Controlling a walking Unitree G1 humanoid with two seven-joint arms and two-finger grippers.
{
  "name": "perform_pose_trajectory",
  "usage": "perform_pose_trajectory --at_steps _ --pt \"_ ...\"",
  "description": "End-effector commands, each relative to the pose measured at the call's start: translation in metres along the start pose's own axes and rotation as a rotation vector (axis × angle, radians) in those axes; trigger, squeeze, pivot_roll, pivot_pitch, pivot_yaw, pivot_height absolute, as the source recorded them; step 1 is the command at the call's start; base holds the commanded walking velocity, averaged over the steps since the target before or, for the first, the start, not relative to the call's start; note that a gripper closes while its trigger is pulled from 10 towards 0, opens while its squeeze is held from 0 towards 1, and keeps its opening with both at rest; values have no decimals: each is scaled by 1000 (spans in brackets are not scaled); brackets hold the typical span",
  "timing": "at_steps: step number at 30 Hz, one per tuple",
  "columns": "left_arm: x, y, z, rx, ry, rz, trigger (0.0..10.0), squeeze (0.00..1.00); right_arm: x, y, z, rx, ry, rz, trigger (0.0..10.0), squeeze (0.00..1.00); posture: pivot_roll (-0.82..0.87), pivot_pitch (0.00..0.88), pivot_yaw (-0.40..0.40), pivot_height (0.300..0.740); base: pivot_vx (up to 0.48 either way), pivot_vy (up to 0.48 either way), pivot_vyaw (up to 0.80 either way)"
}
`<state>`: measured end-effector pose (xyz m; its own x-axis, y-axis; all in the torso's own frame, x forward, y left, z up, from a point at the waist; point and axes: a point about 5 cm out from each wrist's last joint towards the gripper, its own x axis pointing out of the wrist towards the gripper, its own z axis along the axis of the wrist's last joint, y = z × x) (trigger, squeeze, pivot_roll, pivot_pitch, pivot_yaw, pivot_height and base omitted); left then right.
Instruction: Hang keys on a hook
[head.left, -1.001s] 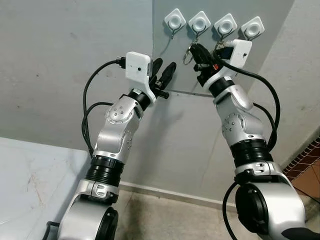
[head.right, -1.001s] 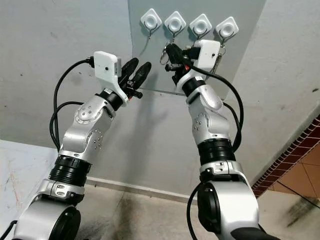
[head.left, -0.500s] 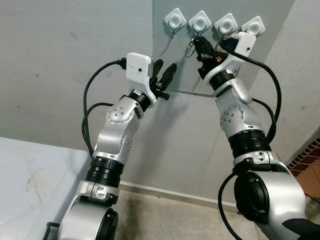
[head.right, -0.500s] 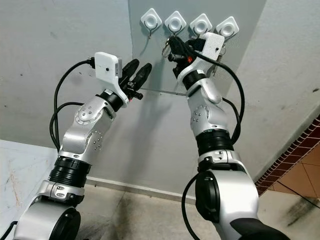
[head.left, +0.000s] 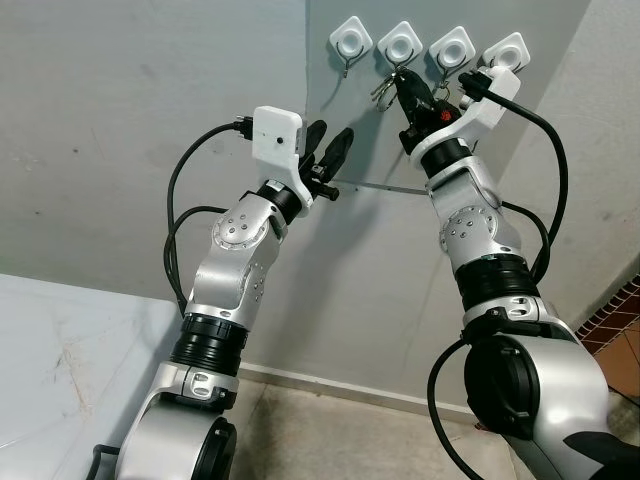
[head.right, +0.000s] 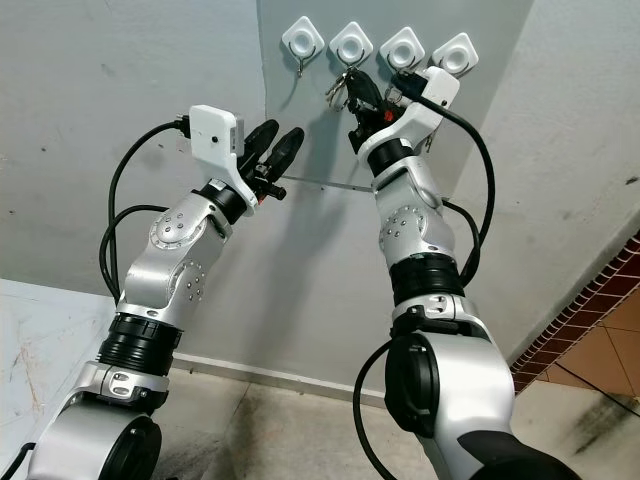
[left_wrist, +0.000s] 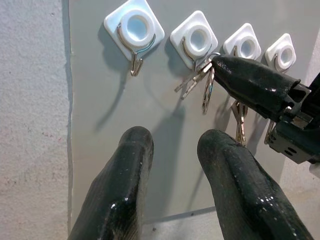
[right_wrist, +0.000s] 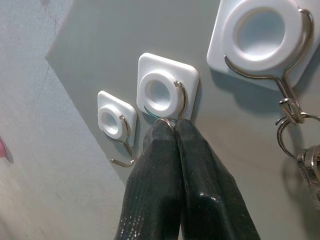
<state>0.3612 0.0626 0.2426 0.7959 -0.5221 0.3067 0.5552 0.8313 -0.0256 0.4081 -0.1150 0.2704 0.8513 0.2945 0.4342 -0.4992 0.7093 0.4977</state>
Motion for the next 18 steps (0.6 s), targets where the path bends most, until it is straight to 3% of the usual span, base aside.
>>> perform_pose_trajectory --at_steps 1,18 --pt "1 -2 4 3 -11 -7 10000 0 5 5 3 22 -2 11 10000 0 52 0 -22 740 0 0 0" --pt "0 -1 5 2 -11 8 10000 0 6 3 -3 171 45 -7 10000 0 58 3 -26 740 0 0 0"
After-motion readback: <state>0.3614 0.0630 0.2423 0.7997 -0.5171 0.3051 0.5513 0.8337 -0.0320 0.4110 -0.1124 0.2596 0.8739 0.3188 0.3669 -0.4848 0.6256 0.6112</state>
